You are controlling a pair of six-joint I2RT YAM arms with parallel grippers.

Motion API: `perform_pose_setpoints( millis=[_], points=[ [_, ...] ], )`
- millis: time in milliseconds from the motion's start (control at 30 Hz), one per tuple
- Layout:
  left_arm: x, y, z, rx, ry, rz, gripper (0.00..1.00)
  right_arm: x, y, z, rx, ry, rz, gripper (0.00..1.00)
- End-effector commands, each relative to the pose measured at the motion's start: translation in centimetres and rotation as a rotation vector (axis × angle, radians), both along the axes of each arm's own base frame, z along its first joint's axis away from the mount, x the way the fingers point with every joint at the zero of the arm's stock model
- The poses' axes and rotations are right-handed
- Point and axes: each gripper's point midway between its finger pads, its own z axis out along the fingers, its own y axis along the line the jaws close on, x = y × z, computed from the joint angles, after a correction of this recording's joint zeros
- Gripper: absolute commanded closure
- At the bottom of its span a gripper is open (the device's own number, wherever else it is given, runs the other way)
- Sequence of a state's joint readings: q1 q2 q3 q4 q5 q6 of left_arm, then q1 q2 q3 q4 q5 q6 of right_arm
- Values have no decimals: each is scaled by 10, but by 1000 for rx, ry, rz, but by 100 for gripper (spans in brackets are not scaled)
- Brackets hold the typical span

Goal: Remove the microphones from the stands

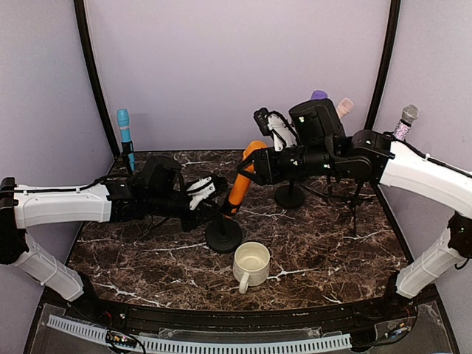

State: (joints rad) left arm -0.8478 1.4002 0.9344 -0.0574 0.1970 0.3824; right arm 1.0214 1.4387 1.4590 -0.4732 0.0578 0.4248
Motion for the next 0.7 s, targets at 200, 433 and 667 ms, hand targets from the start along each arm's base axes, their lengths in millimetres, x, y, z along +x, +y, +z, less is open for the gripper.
perform_pose_setpoints(
  millis=[200,433,667],
  points=[
    [-5,41,-58,225,100,87,100,51,-42,97,347,-31,-397,80],
    [-5,40,-61,234,114,82,100,36,-22,108,350,-87,-223,80],
    [-6,39,-65,242,128,74,100,5,-17,123,382,-149,-34,80]
  ],
)
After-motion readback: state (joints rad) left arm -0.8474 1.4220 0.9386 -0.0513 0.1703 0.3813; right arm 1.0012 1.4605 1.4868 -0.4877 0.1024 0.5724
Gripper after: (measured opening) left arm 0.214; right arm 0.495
